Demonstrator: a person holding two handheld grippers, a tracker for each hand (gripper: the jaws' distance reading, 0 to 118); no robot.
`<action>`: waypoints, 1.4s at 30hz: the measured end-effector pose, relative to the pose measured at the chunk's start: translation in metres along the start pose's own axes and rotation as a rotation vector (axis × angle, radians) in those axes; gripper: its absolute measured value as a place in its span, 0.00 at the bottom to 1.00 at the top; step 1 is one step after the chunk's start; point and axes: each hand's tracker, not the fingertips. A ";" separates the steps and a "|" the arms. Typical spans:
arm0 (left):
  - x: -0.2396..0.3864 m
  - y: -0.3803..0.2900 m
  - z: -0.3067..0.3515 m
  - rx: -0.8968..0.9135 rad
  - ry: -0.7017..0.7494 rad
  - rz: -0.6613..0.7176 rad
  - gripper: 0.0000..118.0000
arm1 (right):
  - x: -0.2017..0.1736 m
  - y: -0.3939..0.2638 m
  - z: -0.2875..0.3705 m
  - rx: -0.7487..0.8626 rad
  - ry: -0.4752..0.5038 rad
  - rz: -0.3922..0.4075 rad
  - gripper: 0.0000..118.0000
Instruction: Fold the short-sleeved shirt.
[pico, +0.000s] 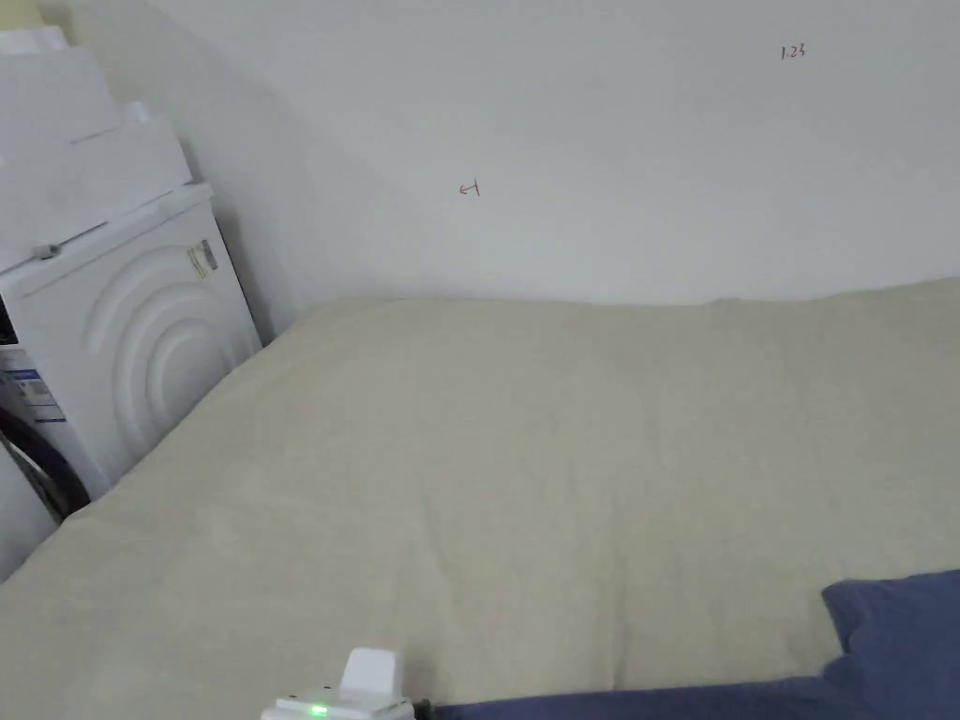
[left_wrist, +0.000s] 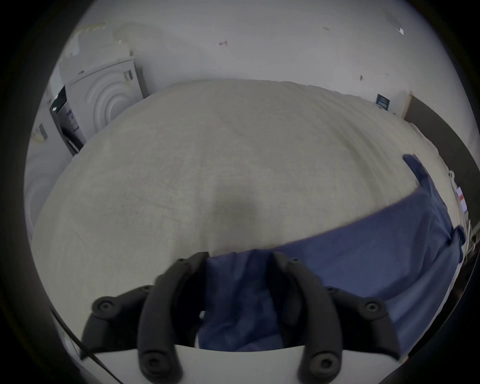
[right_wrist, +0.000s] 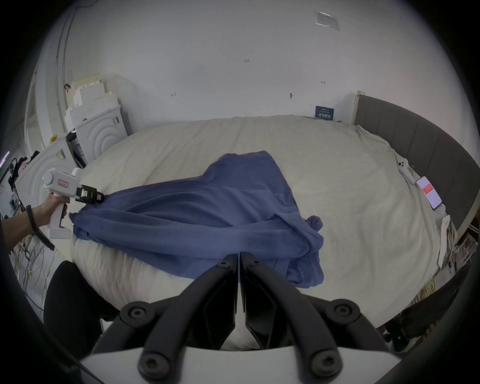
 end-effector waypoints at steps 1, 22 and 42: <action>0.003 -0.001 0.001 0.005 0.004 -0.022 0.25 | 0.000 0.003 -0.002 -0.002 -0.003 0.002 0.02; -0.009 0.007 -0.009 -0.083 -0.070 0.020 0.17 | 0.088 0.137 -0.259 -0.324 -0.048 0.033 0.14; -0.072 -0.070 0.144 0.249 -0.531 0.034 0.06 | 0.123 0.060 -0.031 -0.109 0.171 -0.274 0.01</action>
